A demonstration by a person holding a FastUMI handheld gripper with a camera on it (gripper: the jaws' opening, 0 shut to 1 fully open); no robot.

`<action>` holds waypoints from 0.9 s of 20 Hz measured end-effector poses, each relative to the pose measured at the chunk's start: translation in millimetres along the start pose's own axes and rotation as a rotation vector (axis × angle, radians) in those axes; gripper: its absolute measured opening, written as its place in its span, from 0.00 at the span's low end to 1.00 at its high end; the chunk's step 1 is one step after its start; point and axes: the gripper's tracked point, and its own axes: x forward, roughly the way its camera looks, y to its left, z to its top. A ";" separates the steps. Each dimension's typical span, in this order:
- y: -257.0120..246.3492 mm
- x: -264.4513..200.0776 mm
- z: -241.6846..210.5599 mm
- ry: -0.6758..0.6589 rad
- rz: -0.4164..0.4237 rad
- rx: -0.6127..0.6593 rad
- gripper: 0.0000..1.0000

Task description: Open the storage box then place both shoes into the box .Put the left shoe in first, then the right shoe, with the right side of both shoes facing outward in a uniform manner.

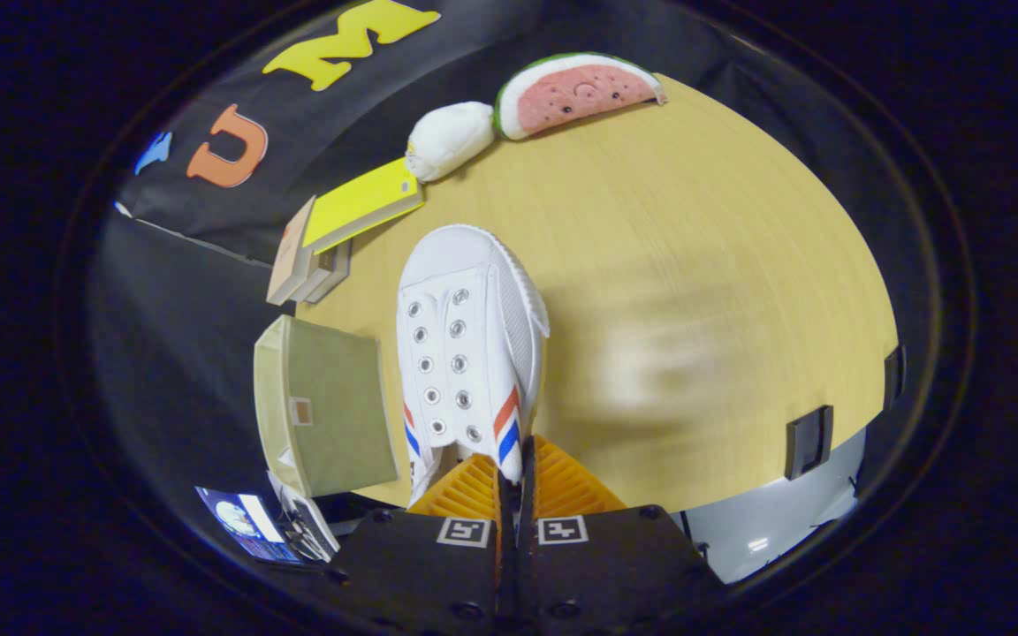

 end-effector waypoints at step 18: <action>267.6 61.5 -76.8 0.053 0.077 -0.126 0.06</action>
